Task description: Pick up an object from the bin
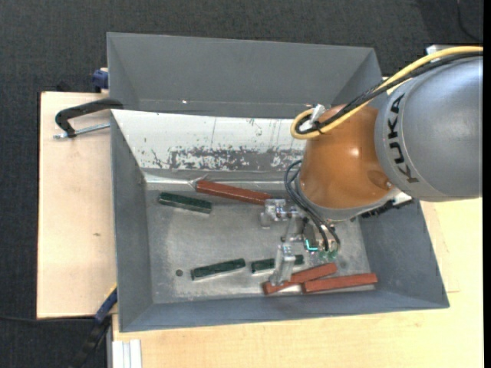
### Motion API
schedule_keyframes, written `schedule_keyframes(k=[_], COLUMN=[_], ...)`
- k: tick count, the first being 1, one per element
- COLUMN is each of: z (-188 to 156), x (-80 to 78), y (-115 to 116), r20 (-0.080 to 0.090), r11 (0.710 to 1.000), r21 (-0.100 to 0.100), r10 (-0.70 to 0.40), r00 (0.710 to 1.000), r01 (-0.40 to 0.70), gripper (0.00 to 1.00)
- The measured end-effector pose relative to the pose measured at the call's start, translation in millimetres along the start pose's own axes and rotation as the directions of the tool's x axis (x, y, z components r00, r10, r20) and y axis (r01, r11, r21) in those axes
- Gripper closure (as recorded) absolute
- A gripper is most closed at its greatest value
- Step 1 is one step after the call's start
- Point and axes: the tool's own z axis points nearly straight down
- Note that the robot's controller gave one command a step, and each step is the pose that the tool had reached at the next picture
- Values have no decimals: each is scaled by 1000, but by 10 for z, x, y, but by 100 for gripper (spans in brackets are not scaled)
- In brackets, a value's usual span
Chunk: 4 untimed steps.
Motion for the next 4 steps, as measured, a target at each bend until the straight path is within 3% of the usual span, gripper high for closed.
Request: schedule_keyframes(k=[1,2,3,4], z=[-40,692,692,-1268], x=[-20,-94,-94,-216], y=[-2,-289,-290,-707], r20=[8,8,8,23], r11=[1000,997,997,998], r21=[-1,-1,-1,0], r10=[1,80,81,58], r00=[1000,997,997,998], r01=[-1,-80,-81,-58], gripper=[0,100,100,100])
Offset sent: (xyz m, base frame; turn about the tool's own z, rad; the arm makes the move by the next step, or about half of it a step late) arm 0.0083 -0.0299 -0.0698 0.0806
